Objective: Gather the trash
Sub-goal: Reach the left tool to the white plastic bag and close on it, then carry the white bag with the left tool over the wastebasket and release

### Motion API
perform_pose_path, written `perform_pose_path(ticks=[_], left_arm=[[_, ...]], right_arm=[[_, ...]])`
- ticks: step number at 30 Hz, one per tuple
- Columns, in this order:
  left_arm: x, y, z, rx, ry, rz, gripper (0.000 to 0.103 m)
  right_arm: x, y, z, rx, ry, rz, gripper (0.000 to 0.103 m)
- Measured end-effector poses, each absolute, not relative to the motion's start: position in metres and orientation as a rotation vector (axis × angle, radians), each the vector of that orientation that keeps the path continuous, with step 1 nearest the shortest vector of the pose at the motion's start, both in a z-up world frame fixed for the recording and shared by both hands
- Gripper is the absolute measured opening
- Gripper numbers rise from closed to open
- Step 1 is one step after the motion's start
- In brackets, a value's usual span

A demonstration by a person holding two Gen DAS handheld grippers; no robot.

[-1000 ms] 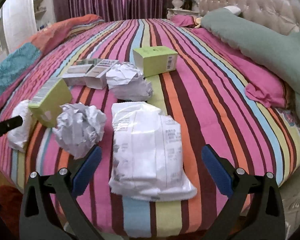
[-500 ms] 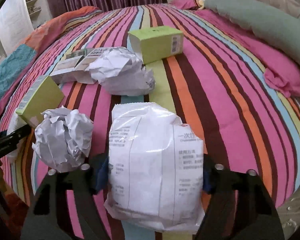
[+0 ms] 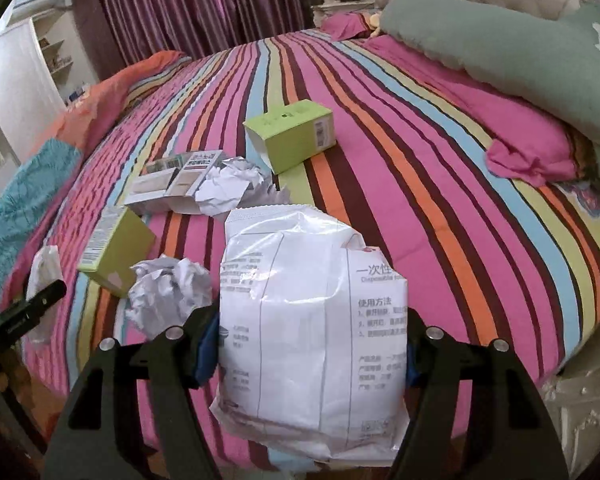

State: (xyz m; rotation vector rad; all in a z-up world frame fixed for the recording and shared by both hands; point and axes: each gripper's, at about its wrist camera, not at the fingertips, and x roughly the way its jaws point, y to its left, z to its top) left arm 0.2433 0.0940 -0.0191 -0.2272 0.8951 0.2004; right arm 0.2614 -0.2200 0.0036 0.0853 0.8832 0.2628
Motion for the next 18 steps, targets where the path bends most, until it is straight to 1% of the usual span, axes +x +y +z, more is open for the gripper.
perform_pose_path(ticks=[9,18], left_arm=[[0.17,0.082,-0.022,-0.296,0.9,0.131,0.07],[0.102,0.046,-0.059,-0.269,1.018,0.054,0.07]], right_arm=[[0.206,-0.227,-0.006,0.185,0.941,0.324,0.064],[0.149,-0.191,-0.041,0.149,1.054,0.401,0.064]])
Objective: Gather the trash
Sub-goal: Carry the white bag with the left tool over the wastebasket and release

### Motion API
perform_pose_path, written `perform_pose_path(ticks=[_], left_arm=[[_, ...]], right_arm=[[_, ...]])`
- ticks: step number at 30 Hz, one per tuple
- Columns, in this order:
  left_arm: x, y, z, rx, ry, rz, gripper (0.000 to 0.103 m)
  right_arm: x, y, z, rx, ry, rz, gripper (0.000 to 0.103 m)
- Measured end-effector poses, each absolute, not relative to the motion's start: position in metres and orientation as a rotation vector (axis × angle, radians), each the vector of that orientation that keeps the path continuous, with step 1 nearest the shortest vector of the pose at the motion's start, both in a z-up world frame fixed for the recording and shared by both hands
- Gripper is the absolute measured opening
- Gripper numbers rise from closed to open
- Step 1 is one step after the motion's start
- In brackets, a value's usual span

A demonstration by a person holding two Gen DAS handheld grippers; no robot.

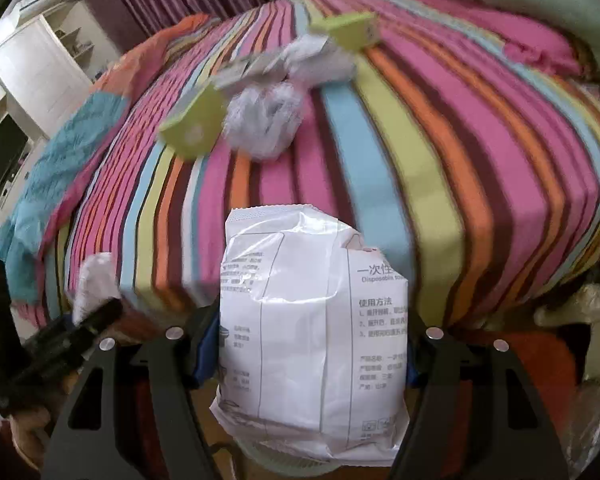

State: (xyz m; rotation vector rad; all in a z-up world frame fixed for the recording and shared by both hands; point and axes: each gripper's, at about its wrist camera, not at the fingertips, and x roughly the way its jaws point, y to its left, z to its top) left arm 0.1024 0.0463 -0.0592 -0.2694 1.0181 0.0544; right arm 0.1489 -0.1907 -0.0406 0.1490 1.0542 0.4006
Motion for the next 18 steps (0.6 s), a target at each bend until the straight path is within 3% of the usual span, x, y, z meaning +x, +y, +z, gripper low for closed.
perform_pose_path(ticks=[18], left_arm=[[0.063,0.014,-0.171,-0.45,1.413,0.021,0.07]], right_arm=[[0.105,-0.166,-0.144,0.278,1.437,0.381,0.064]])
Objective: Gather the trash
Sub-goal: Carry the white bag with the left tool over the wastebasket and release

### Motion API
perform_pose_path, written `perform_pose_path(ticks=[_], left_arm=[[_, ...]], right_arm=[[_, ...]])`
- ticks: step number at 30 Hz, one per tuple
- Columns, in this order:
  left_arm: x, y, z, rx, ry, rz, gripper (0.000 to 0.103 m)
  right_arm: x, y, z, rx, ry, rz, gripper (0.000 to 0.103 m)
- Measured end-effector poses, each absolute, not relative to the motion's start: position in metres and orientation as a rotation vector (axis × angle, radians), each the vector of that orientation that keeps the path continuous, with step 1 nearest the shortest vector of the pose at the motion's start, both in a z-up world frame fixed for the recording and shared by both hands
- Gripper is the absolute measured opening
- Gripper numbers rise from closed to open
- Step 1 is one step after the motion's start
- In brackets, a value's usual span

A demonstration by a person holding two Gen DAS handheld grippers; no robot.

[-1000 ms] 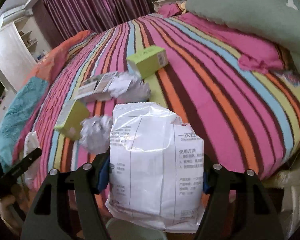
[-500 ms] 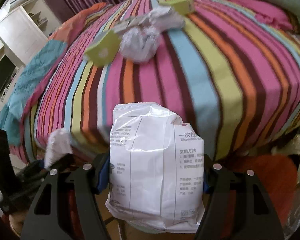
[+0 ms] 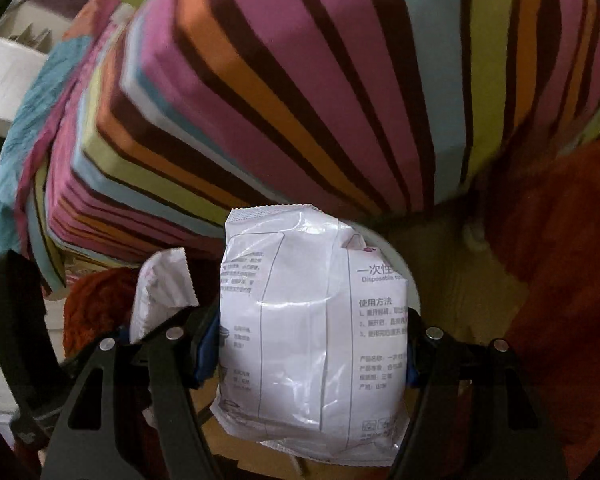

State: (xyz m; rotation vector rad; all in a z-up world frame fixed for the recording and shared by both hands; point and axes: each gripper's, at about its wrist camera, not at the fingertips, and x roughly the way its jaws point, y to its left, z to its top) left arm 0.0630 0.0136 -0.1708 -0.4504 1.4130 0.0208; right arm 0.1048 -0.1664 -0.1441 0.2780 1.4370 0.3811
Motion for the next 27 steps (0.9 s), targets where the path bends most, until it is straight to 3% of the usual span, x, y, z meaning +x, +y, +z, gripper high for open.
perform_pose_path(ticks=[21,26,27], left_arm=[[0.067,0.017,-0.274,-0.57,1.777,0.101,0.07],[0.063,0.019,-0.286,-0.638,1.826,0.109,0.077],[0.063,0.021,-0.289,-0.644,1.833,0.124,0.08]], right_arm=[[0.124,-0.141,-0.241,0.327,1.824,0.205,0.064],[0.12,-0.157,-0.257,0.364,1.873,0.162,0.066],[0.121,-0.156,-0.261,0.37,1.88,0.155,0.072]])
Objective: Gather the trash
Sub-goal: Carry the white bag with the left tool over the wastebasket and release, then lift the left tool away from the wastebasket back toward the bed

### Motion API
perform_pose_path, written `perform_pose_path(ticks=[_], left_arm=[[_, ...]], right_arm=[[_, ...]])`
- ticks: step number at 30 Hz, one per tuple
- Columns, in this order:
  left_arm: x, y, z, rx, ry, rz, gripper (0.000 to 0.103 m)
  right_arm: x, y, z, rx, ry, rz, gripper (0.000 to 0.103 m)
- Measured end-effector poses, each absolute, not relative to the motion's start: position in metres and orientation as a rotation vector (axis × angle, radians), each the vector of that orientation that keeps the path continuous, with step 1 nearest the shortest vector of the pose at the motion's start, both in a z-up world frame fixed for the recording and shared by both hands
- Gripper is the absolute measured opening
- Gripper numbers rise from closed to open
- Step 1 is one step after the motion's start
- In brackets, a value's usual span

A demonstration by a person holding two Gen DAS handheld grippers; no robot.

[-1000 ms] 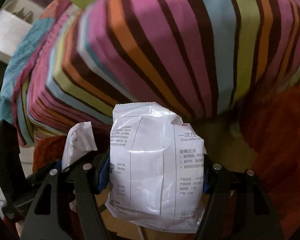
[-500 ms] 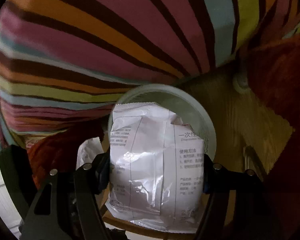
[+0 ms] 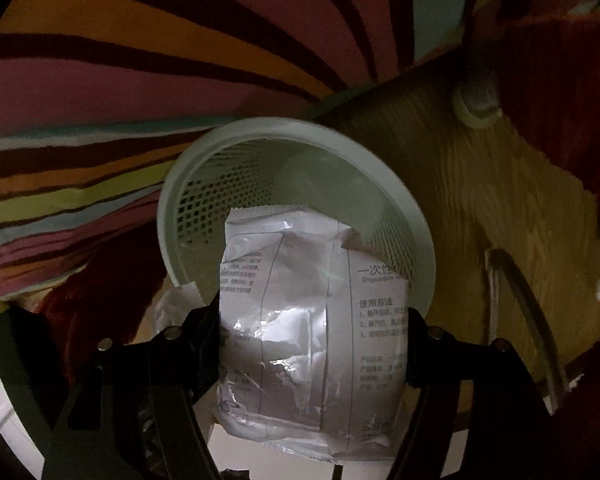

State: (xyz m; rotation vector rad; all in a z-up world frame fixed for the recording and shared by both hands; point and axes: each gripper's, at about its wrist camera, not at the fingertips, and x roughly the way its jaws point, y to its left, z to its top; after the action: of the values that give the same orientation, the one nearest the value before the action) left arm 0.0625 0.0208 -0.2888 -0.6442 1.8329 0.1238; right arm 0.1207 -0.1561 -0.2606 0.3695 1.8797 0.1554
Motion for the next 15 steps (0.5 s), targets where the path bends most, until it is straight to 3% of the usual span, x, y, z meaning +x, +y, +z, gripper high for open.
perform_pose_path(ticks=[1,3,15], left_arm=[[0.062,0.023,-0.292,-0.646,1.836,0.14,0.086],[0.061,0.027,-0.289,-0.663,1.825,0.155,0.088],[0.062,0.028,-0.289,-0.664,1.799,0.172,0.088]], right_arm=[[0.12,-0.156,-0.263,0.374,1.888,0.142,0.084],[0.12,-0.157,-0.262,0.371,1.887,0.122,0.093],[0.114,-0.167,-0.269,0.41,1.851,0.083,0.093]])
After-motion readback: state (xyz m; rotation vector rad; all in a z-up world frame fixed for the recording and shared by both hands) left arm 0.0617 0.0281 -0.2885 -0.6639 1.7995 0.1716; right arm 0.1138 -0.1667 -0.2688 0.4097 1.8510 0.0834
